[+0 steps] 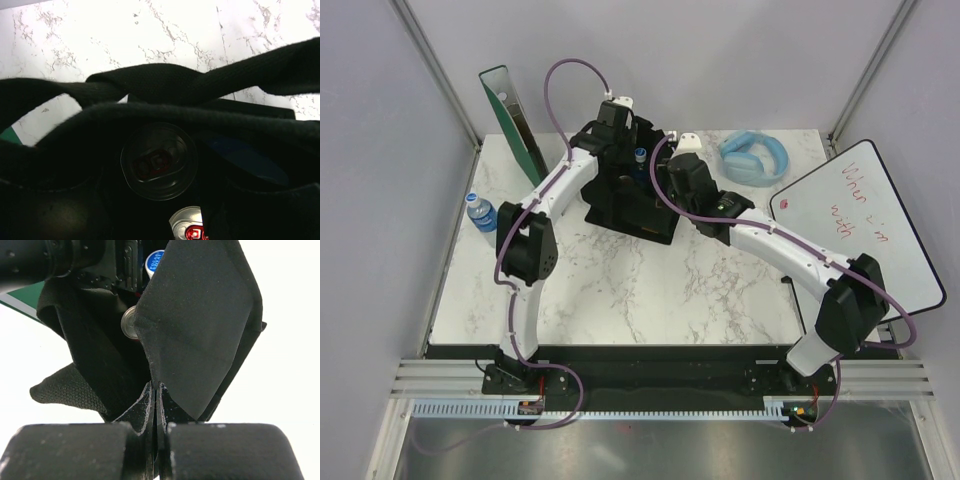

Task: Place the beverage into the canvas bag

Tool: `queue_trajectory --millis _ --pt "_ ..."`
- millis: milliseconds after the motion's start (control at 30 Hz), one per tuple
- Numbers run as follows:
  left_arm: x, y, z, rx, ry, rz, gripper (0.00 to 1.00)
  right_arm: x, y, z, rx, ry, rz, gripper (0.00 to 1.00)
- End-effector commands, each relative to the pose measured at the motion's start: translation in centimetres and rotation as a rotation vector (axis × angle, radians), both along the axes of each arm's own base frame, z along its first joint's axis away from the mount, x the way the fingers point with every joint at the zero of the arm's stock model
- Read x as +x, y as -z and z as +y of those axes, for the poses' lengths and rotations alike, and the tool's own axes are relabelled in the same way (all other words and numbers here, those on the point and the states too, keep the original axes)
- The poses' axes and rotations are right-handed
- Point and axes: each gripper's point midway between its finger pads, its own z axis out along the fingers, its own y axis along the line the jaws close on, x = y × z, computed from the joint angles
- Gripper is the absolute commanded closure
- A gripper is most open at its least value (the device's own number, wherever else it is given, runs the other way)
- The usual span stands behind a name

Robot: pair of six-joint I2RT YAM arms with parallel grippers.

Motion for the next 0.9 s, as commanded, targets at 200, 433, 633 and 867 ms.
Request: queue_trajectory --millis 200,433,633,867 --pt "-2.4 5.2 0.1 0.061 0.038 0.174 0.45 1.3 1.1 -0.2 -0.013 0.025 -0.008 1.0" --pt "-3.1 1.8 -0.1 0.028 0.057 0.146 0.33 1.3 0.9 -0.3 -0.007 0.029 -0.007 0.99" --pt "-4.1 -1.8 0.3 0.003 0.054 0.107 0.27 1.4 0.9 -0.4 -0.005 0.038 -0.004 1.0" --pt "-5.6 -8.2 0.9 -0.058 0.04 0.023 0.27 1.6 1.1 -0.6 0.0 0.052 0.006 1.0"
